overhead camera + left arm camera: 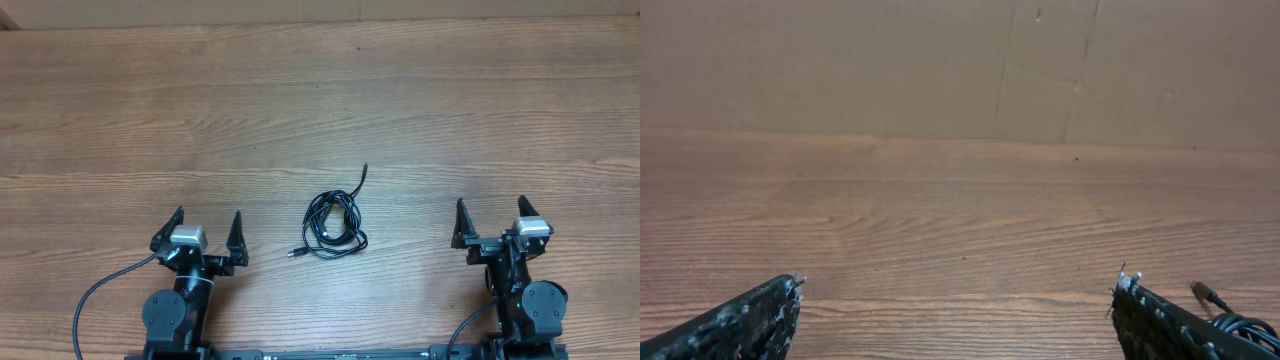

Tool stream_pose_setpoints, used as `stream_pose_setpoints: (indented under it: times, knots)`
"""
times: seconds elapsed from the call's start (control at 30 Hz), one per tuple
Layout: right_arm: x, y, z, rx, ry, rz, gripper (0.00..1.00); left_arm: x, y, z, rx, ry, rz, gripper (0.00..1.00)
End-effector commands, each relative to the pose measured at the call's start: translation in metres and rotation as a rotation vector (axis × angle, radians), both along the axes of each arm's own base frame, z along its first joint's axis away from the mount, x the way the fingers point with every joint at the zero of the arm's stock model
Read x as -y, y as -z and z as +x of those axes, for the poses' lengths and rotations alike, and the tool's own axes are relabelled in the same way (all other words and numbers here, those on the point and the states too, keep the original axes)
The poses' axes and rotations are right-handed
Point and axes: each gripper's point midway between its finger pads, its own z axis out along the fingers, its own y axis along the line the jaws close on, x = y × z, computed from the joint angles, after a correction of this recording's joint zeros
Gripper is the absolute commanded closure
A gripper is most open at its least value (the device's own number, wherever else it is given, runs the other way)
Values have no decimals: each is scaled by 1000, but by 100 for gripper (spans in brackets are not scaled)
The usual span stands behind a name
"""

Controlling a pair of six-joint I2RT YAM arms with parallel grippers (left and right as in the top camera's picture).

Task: Untangle cables
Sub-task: 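Open the left gripper and begin raising the left arm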

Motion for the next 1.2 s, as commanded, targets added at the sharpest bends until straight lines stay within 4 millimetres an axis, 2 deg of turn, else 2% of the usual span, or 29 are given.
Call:
stream_pose_setpoints:
  times: [0.0,0.33,0.47,0.67,0.8,0.87,1.03,1.17]
  knots:
    - [-3,4,0,0,-10,-2,0,2,1,0,2,12,15,0]
    - [-3,4,0,0,-10,-2,0,2,1,0,2,12,15,1]
    - [-3,4,0,0,-10,-2,0,-12,1,1,5,-68,70,0]
    - [-3,4,0,0,-10,-2,0,-11,1,1,6,-59,68,1]
    - [-3,4,0,0,-10,-2,0,17,-4,-3,17,100,-22,1]
    - [-3,4,0,0,-10,-2,0,33,-21,-6,75,190,-80,0]
    - [-3,4,0,0,-10,-2,0,53,-61,-19,216,332,-155,0]
    - [-3,4,0,0,-10,-2,0,63,-66,-25,237,396,-150,0]
